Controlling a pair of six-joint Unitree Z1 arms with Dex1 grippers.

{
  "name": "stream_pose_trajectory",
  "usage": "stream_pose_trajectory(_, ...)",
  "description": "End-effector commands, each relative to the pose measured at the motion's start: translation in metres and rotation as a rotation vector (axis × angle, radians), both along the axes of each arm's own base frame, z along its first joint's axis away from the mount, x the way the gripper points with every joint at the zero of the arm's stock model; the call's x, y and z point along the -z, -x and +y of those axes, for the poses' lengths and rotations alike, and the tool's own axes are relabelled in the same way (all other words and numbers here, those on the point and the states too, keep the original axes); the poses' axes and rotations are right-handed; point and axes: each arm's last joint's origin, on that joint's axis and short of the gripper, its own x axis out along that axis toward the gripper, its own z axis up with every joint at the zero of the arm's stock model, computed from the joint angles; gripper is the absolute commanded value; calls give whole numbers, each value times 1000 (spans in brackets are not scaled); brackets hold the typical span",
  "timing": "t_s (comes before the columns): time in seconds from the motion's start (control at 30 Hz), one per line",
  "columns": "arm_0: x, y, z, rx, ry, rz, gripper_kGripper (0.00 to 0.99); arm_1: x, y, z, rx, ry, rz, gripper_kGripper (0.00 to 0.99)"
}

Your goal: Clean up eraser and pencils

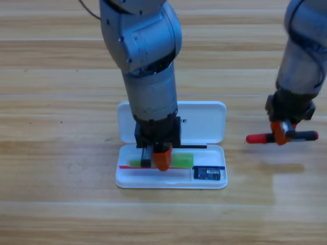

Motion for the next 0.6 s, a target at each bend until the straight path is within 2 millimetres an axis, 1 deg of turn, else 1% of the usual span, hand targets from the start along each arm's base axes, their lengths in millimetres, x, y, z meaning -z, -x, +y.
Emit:
stream_pose_trajectory(0.03,24,-9,-2,16,-43,67,0,-17,17,-12,11,-17,18,0)
stream_pose_trajectory(0.37,28,-22,12,30,-60,107,0,-19,23,-6,3,-21,17,0)
stream_pose_trajectory(0.6,34,-30,14,29,-67,115,0,-21,26,-3,-3,-23,14,0)
